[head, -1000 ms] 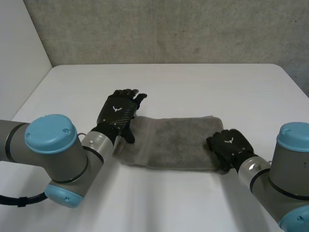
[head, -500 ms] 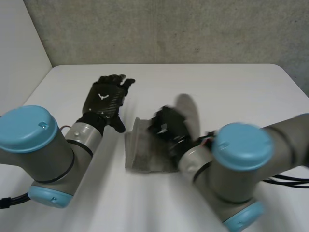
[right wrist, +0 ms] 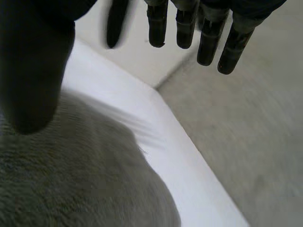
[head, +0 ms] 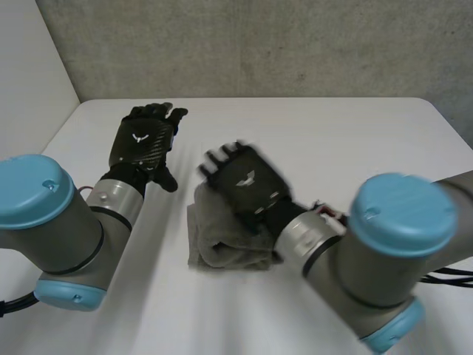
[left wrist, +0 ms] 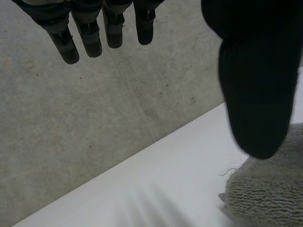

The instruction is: Fold the towel.

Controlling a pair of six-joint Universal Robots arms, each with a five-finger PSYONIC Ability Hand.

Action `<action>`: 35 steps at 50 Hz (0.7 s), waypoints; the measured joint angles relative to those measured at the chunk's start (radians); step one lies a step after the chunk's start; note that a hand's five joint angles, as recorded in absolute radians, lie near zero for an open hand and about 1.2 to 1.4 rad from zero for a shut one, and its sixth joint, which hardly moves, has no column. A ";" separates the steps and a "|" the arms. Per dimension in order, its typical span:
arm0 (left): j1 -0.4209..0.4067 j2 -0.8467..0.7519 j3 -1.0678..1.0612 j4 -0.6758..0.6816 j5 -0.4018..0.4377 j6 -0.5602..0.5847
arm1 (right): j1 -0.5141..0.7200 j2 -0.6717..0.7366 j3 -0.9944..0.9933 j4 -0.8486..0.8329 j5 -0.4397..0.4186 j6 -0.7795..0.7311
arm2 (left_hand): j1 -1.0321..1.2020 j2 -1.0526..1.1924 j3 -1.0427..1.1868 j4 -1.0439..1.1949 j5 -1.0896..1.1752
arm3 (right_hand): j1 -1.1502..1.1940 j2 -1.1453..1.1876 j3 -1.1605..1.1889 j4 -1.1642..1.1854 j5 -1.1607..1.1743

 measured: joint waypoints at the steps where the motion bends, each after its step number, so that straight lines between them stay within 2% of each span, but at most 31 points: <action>1: -0.001 -0.001 0.001 0.000 0.000 -0.002 | -0.014 -0.010 0.006 0.003 0.006 0.037 | 0.000 0.000 0.000 0.000 0.000 | -0.001 0.000 0.000 0.000 0.000; 7: -0.025 -0.029 0.007 -0.010 0.004 -0.034 | -0.131 -0.028 0.005 0.073 0.031 0.315 | 0.000 0.000 0.000 0.000 0.000 | -0.001 0.000 0.000 0.000 0.000; 12: -0.044 -0.077 0.010 -0.030 0.007 -0.053 | -0.166 0.050 -0.065 0.168 0.028 0.406 | 0.000 0.000 0.000 0.000 0.000 | 0.000 0.000 0.000 0.000 0.000; 20: -0.054 -0.192 0.011 -0.054 0.008 -0.056 | -0.166 0.242 -0.205 0.286 0.024 0.409 | 0.000 0.000 0.000 0.000 0.000 | -0.001 0.000 0.000 0.000 0.000; 25: -0.054 -0.226 0.014 -0.055 0.008 -0.056 | -0.161 0.290 -0.232 0.293 0.031 0.392 | 0.000 0.000 0.000 0.000 0.000 | -0.001 0.000 0.000 0.000 0.000; 30: -0.055 -0.198 0.022 -0.058 0.008 -0.055 | -0.160 0.258 -0.229 0.292 0.050 0.359 | 0.000 0.000 0.000 0.000 0.000 | -0.001 0.000 0.000 0.000 0.000; 35: -0.056 -0.077 0.050 -0.077 0.008 -0.055 | -0.165 0.107 -0.219 0.289 0.108 0.338 | 0.000 0.000 0.000 0.000 0.000 | -0.001 0.000 0.000 0.000 0.000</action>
